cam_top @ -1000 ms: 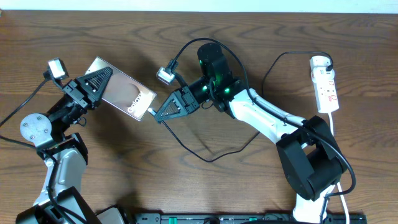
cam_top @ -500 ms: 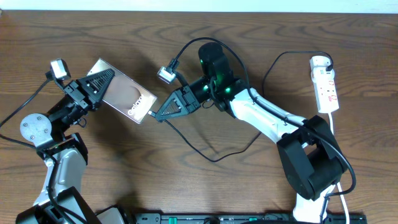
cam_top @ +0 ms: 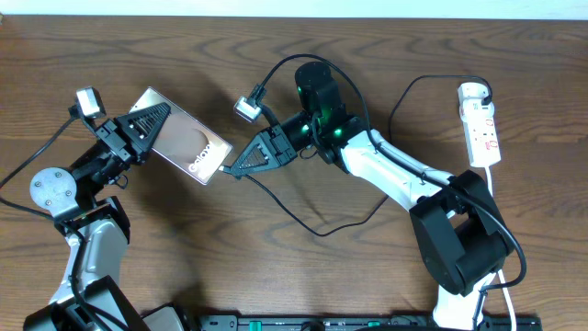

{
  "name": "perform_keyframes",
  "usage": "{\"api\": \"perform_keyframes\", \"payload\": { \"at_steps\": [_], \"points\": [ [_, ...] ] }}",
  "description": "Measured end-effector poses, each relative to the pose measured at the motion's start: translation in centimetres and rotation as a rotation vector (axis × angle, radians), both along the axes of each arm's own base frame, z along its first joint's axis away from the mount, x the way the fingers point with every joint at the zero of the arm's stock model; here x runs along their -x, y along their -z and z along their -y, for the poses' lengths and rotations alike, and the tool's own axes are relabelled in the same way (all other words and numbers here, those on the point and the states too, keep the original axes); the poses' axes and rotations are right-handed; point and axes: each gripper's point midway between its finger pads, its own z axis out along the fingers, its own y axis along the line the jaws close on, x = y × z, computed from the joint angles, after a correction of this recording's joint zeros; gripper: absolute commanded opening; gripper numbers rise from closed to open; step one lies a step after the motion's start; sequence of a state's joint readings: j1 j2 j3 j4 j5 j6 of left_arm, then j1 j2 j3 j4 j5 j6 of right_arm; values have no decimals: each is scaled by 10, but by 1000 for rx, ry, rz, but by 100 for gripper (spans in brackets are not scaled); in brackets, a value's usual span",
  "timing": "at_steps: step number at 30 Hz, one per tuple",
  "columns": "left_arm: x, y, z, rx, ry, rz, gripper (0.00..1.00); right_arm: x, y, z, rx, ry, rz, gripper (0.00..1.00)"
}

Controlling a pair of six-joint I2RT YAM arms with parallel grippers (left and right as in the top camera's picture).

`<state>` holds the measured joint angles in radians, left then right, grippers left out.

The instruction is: Plug charger to phone and switch on socket

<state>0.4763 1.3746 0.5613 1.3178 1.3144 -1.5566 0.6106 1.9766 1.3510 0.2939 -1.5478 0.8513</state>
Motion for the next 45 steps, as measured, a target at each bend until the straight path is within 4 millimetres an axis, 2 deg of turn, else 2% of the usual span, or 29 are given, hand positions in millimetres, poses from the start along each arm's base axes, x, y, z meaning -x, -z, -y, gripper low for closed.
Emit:
{"api": "perform_keyframes", "payload": {
  "at_steps": [24,35,45],
  "points": [
    [-3,-2,-2,5,-26,12,7,-2,1,-1,2,13,5,1],
    [-7,-5,12,-6,-15,48,7,-1,0,1,1,4,-1,1],
    [-8,-6,13,-11,-20,58,7,-2,0,0,2,8,0,1]
  ]
}}
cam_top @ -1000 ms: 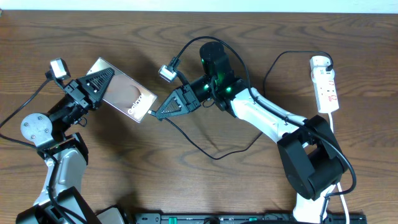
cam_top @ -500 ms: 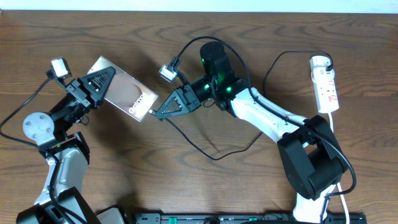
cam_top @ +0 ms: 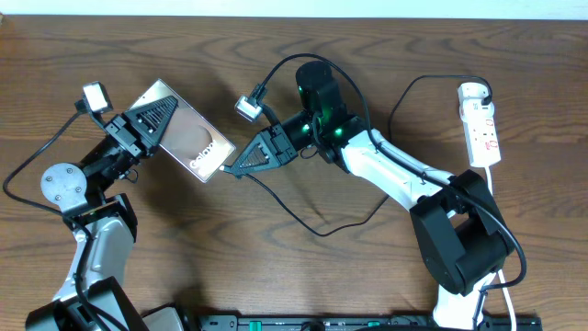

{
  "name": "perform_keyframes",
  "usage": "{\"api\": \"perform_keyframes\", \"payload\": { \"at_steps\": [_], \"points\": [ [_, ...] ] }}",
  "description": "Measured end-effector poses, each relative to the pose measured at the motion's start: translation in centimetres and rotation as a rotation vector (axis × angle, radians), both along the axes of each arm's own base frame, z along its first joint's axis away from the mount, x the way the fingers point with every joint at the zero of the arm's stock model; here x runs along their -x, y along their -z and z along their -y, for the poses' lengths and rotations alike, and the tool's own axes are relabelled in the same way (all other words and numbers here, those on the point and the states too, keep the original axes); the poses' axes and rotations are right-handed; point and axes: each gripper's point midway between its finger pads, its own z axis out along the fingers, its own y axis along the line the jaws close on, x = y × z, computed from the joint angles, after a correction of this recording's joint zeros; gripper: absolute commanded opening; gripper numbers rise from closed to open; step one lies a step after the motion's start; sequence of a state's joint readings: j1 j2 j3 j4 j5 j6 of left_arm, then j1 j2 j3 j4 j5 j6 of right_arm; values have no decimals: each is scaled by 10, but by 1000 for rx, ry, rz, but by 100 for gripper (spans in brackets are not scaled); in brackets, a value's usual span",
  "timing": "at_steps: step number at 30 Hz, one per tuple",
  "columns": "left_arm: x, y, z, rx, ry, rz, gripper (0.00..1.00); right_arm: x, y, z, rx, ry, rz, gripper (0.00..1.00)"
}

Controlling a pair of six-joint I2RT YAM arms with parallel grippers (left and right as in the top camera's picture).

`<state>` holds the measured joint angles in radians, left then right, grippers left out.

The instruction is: Plug charger to phone and switch on socket

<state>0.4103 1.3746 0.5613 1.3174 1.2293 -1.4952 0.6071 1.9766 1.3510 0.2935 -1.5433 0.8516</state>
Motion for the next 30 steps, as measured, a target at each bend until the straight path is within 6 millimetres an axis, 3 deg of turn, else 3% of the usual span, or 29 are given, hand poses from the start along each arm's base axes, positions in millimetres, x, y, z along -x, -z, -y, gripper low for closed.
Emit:
{"api": "perform_keyframes", "payload": {
  "at_steps": [18,30],
  "points": [
    [-12,7,-9,51,-70,-55,7,-6,2,-3,8,37,10,1],
    [-12,30,-20,92,-175,-84,7,-10,6,-4,23,57,1,1]
  ]
}}
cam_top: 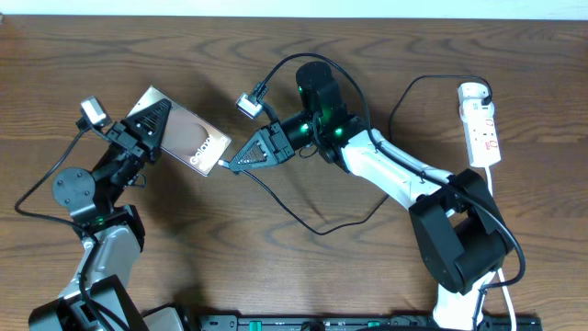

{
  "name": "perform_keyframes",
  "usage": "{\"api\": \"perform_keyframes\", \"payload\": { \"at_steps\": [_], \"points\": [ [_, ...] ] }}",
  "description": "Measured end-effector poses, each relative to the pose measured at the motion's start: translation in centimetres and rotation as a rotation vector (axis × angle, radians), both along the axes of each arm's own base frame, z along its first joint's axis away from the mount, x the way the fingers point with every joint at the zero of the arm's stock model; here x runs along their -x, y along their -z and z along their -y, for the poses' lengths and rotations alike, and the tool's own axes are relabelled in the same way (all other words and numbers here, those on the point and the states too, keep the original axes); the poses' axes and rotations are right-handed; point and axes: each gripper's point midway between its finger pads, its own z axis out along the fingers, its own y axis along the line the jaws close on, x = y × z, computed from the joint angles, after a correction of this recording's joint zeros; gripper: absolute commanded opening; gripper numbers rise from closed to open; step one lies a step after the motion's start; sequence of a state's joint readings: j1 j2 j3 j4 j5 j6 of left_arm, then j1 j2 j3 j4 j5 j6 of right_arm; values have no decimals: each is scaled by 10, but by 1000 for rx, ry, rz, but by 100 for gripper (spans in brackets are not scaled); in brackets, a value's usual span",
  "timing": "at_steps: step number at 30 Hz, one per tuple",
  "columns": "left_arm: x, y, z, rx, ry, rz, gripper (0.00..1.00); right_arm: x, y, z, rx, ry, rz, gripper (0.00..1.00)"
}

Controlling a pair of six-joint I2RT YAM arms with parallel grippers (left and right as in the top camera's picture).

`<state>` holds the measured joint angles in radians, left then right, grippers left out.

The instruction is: Plug charger to phone and switch on socket

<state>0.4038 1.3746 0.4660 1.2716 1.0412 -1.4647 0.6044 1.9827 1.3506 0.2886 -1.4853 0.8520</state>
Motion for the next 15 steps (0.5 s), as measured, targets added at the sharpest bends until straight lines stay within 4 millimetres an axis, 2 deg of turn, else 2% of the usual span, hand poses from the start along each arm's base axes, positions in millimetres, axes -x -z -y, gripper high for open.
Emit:
{"api": "perform_keyframes", "payload": {
  "at_steps": [11,15],
  "points": [
    [-1,-2,-2,0,-13,12,7,-2,1,-1,3,12,3,1],
    [-1,-2,-8,7,-32,8,7,-6,1,-1,6,33,9,1]
  ]
}}
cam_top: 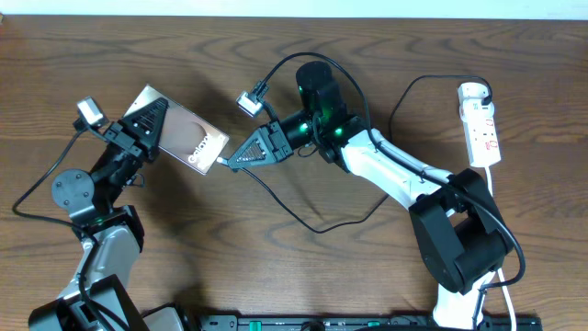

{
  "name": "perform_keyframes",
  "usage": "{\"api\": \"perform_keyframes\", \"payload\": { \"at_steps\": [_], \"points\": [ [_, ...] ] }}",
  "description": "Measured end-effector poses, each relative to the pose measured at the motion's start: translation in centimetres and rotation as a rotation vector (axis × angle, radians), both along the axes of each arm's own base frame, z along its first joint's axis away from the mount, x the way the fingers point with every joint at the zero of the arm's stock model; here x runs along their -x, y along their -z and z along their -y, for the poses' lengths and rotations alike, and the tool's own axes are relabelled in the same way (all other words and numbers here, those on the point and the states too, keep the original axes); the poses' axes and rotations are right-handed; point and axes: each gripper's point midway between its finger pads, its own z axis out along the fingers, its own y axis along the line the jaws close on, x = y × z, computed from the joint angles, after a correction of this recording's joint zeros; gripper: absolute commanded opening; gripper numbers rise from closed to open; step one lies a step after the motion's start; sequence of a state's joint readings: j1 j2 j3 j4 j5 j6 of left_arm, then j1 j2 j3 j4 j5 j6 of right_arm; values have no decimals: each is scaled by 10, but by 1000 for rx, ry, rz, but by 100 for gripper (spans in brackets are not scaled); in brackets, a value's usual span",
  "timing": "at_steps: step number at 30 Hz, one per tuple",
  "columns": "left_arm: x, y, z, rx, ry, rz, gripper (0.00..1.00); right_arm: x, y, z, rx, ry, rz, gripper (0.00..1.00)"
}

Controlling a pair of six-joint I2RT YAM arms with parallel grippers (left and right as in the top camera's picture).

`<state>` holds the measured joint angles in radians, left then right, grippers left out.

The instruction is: Plug charger to phone and switch on socket

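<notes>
My left gripper (150,121) is shut on the far-left end of the phone (187,136), a pale slab with a rose-gold back that it holds tilted above the table. Just right of the phone's lower end, my right gripper (231,162) is shut on the charger plug, whose tip sits at the phone's edge. I cannot tell if the plug is inside the port. The black charger cable (303,219) loops across the table to the white socket strip (481,129) at the far right.
A brown wooden table (276,276) carries everything. The cable loop lies between the right arm's base (459,248) and the table's middle. A black rail (349,322) runs along the front edge.
The phone and my left gripper have shifted slightly up and left. My right gripper followed with the plug, staying at the phone's lower edge.
Throughout, my left gripper held the phone and my right gripper held the plug at its lower end. The left arm's base swung between moments and the phone's tilt changed a little. The plug tip has stayed against the phone's edge up to now.
</notes>
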<state>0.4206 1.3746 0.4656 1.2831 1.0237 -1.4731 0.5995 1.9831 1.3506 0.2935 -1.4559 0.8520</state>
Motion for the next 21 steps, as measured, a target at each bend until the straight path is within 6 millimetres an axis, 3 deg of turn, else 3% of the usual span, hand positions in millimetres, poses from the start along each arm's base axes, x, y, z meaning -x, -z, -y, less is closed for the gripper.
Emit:
{"api": "perform_keyframes", "payload": {
  "at_steps": [8,21],
  "points": [
    [2,1,-27,27,-70,-18,7,-15,0,9,2,47,6,1],
    [3,2,-25,39,-51,-31,7,-21,2,8,9,77,10,1]
  ]
}}
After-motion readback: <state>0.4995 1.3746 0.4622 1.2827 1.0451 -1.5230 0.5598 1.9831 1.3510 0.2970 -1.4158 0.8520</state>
